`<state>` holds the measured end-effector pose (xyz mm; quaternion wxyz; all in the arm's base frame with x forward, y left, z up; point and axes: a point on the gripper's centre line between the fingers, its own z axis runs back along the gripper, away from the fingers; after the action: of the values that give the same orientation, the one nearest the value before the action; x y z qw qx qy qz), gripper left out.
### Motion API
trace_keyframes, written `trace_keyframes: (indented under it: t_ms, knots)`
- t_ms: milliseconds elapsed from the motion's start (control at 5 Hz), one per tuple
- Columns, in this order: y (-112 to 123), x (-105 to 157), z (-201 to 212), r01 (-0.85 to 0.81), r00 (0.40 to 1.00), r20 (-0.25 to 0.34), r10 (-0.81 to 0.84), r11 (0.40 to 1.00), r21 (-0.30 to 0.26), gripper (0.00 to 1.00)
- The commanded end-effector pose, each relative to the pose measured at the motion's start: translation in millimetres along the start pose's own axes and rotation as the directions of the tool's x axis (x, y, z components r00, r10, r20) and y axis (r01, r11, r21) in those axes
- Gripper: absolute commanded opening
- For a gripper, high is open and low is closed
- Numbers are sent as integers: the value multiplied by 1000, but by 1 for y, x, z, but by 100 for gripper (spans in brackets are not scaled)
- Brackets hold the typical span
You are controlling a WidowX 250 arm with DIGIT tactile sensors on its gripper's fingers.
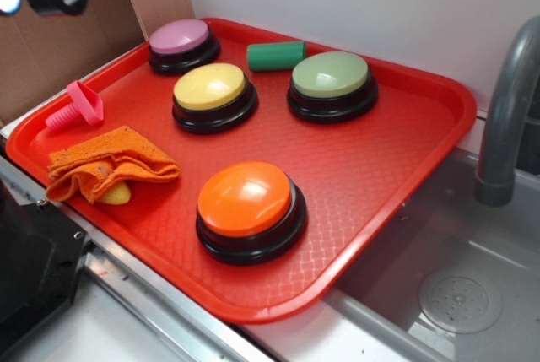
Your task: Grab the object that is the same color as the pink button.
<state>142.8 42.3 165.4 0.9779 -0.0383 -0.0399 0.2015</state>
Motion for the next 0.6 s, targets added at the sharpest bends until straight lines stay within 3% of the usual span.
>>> trace_keyframes:
  t_ms: [0, 200, 400]
  knots:
    - [53, 16, -38, -408, 900, 197, 388, 910, 72, 100]
    - [71, 22, -58, -574, 808, 254, 533, 808, 132, 100]
    - [87, 34, -84, -684, 722, 260, 641, 718, 128, 100]
